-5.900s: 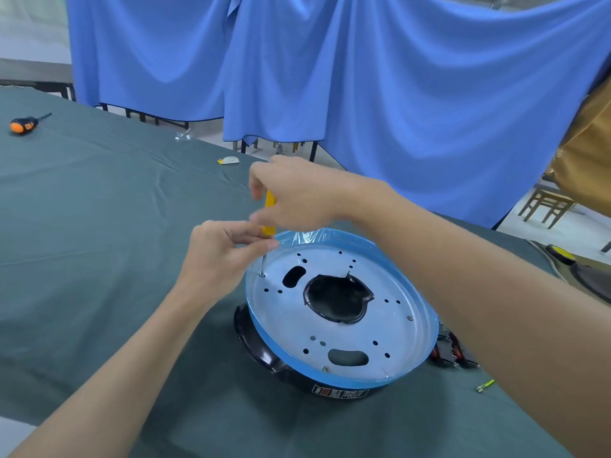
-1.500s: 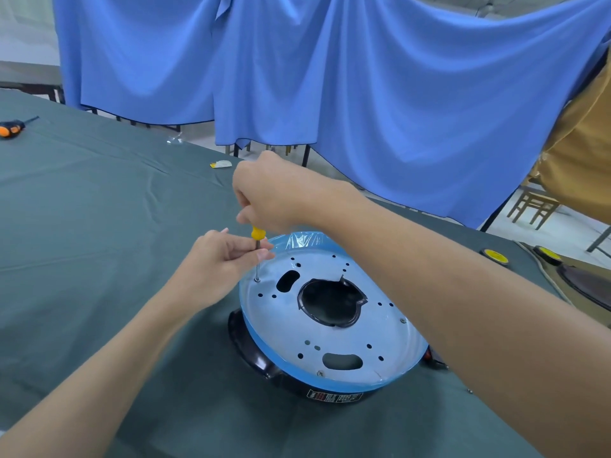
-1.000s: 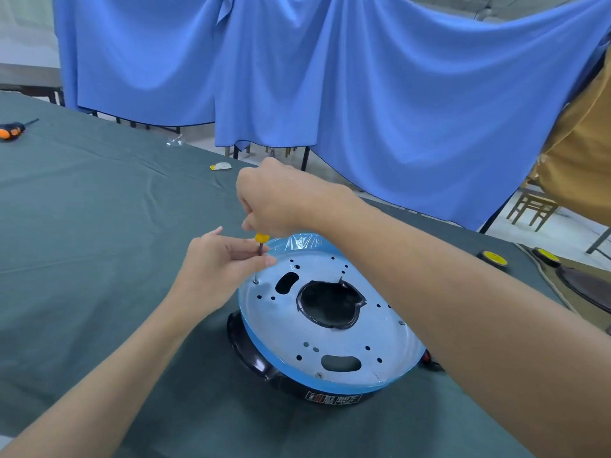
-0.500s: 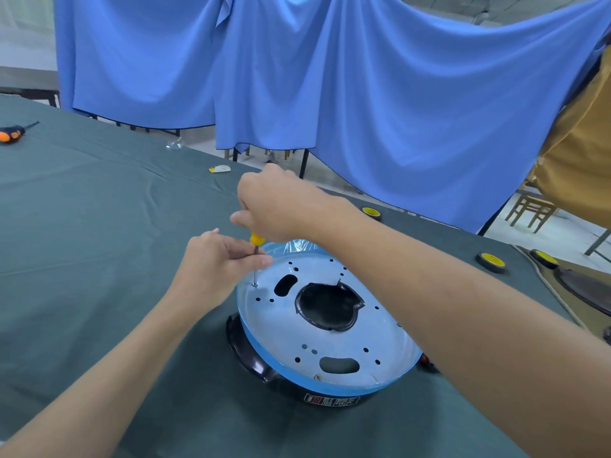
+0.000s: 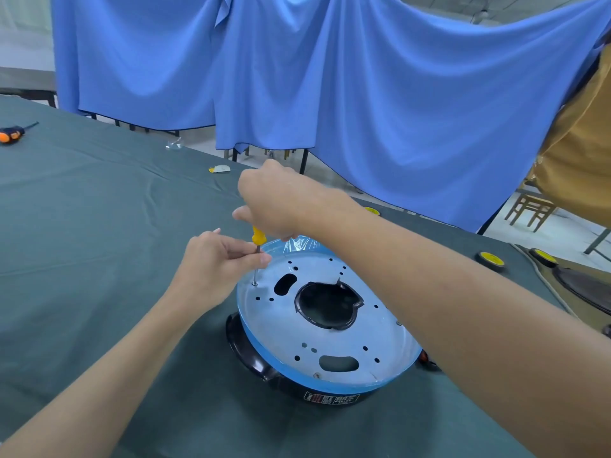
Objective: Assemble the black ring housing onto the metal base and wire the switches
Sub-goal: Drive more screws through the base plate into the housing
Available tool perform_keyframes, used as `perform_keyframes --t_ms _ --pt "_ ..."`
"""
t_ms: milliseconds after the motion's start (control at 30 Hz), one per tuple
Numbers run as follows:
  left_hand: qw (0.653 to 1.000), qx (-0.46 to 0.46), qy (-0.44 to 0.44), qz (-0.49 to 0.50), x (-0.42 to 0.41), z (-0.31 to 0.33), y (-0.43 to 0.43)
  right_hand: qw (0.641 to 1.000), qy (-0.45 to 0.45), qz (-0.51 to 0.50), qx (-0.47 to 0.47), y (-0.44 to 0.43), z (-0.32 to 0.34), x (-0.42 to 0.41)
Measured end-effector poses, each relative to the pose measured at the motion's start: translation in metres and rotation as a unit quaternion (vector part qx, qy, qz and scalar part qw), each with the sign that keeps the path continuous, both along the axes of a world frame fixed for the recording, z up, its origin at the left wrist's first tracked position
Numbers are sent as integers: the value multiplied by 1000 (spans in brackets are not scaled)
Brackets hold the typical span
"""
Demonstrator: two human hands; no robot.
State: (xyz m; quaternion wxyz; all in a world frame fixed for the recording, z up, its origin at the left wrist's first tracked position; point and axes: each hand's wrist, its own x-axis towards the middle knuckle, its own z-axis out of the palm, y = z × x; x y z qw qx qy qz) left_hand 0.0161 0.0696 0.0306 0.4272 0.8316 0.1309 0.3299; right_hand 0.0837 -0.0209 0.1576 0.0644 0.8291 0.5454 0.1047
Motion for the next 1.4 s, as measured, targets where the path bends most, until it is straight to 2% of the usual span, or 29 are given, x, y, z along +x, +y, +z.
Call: perform_keyframes --t_ms 167,267,400,467,600,667,733,867,933,1067,1200,1300,1400 --pt "998 21 7 -53 -2 1 2 996 45 62 -50 -7 14 -3" --pt "997 40 28 -65 -1 -1 3 997 54 47 -18 -12 12 0" --pt "999 42 3 -18 0 -5 2 1000 10 9 10 -7 -2 3" --pt "999 43 14 -21 0 -5 3 999 33 9 17 -6 -3 4" --pt "996 22 17 -83 0 -1 4 995 48 86 -20 -10 8 2" --pt "994 29 33 -104 1 -3 4 995 50 81 -6 -10 10 2" --pt "997 36 21 -72 3 -4 3 997 44 57 14 -8 6 6" --pt "998 58 -18 37 2 -6 1 998 -35 25 43 -7 -8 5" --pt "996 77 -15 35 1 -7 0 999 -35 15 34 -9 -6 3" --pt "996 80 -15 -27 2 -5 1 997 17 73 -30 -9 8 -2" --pt "994 104 -22 -6 2 -7 1 999 5 46 -7 -8 6 2" --pt "998 52 -43 7 1 -9 1 999 -41 29 -7 -9 1 1" --pt "998 65 -15 -9 2 -6 3 999 -2 44 -13 -9 6 2"
